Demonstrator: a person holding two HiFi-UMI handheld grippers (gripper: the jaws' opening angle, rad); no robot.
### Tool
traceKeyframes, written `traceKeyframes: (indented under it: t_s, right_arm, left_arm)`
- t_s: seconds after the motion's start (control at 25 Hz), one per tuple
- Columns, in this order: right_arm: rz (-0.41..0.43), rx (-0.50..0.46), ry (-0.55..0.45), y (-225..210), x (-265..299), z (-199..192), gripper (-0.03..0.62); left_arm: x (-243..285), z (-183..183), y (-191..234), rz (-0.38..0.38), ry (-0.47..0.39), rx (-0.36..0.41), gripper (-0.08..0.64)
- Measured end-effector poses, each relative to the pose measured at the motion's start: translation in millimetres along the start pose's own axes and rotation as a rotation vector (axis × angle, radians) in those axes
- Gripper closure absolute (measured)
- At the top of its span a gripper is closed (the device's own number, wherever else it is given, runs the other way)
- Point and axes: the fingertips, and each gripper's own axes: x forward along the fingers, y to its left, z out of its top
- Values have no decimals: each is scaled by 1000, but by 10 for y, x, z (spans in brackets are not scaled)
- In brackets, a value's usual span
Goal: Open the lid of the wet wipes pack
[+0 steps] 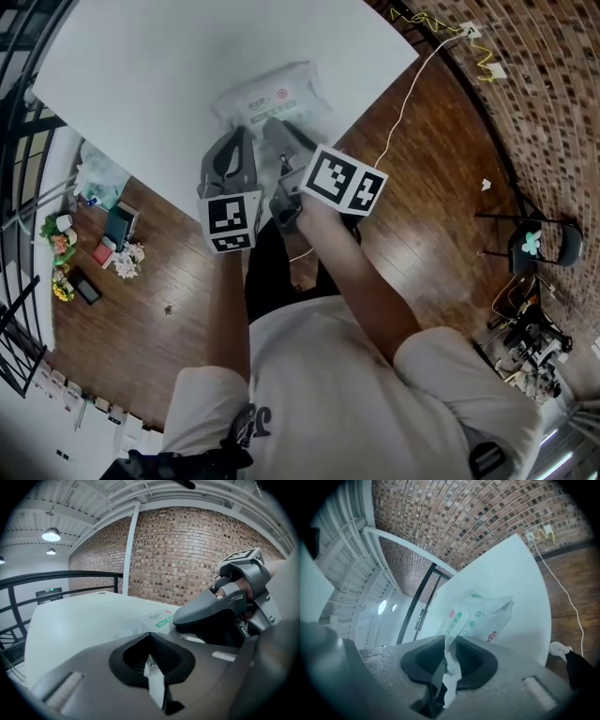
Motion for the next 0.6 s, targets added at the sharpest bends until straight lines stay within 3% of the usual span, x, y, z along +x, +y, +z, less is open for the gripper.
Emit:
traceKeyframes:
  t_s: [0.12, 0.32, 0.6]
  right_arm:
    - [5, 18, 0, -15, -25, 5, 571]
    - [9, 31, 7, 4, -45, 21, 577]
    - [150, -49, -52, 466, -72, 279, 572]
  left_arm:
    - [-3, 0, -9, 0, 3, -6, 543]
    - [10, -1, -16, -6, 11, -7, 543]
    - [19, -36, -40, -1, 25, -8, 543]
